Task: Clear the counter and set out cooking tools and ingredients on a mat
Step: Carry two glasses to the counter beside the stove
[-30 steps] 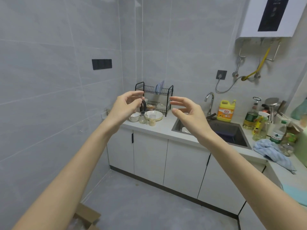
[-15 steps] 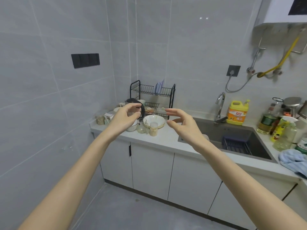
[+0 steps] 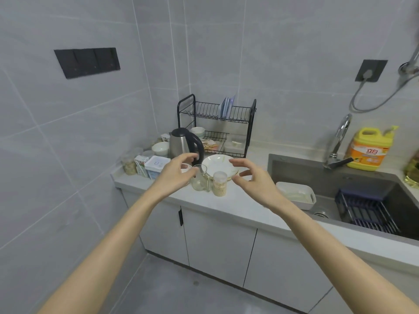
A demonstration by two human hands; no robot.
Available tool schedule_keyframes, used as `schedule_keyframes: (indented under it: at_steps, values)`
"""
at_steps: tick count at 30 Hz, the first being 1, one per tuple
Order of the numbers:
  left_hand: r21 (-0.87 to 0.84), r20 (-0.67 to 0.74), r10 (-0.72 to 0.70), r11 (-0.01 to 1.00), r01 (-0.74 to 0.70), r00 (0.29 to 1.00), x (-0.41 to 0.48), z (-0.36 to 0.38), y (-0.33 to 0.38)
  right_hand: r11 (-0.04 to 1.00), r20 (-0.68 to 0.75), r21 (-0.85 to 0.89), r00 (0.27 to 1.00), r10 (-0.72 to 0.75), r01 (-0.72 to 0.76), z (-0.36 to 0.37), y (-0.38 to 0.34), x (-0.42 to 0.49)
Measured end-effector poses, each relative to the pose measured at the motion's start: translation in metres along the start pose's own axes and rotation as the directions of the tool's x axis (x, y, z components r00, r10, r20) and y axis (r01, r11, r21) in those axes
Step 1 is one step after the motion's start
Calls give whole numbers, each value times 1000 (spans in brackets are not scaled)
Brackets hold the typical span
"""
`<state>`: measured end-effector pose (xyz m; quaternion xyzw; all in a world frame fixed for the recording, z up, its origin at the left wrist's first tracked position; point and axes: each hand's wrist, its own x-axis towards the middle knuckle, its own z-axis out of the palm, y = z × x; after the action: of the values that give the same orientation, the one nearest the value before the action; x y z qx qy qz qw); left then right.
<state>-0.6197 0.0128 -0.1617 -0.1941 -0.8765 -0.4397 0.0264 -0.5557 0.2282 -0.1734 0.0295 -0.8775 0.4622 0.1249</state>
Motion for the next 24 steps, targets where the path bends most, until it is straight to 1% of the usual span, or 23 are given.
schedule_keyframes:
  at_steps: [3, 4, 6, 8, 11, 17, 21, 24]
  values:
    - [99, 50, -18, 995, 13, 999, 45, 12, -29, 997, 50, -73, 998, -24, 27, 4, 29, 49]
    - [134, 66, -19, 991, 10, 998, 46, 14, -35, 992, 67, -117, 997, -37, 45, 5, 33, 53]
    - [189, 94, -49, 981, 30, 994, 88, 23, -58, 988, 100, -155, 995, -10, 26, 10, 58, 98]
    - [234, 110, -42, 972, 15, 993, 104, 27, -71, 977, 145, -211, 989, -3, 34, 18, 74, 117]
    - [278, 148, -55, 961, 12, 987, 141, 40, -101, 957, 211, -290, 976, 52, 12, 36, 105, 153]
    - [342, 269, -98, 940, 0, 958, 205, 66, -160, 921, 314, -387, 932, 181, -48, 73, 154, 198]
    - [395, 366, -152, 919, -5, 918, 240, 83, -190, 898, 323, -421, 903, 283, -131, 94, 177, 221]
    - [411, 451, -169, 911, -35, 877, 259, 96, -213, 879, 325, -431, 873, 363, -205, 108, 192, 232]
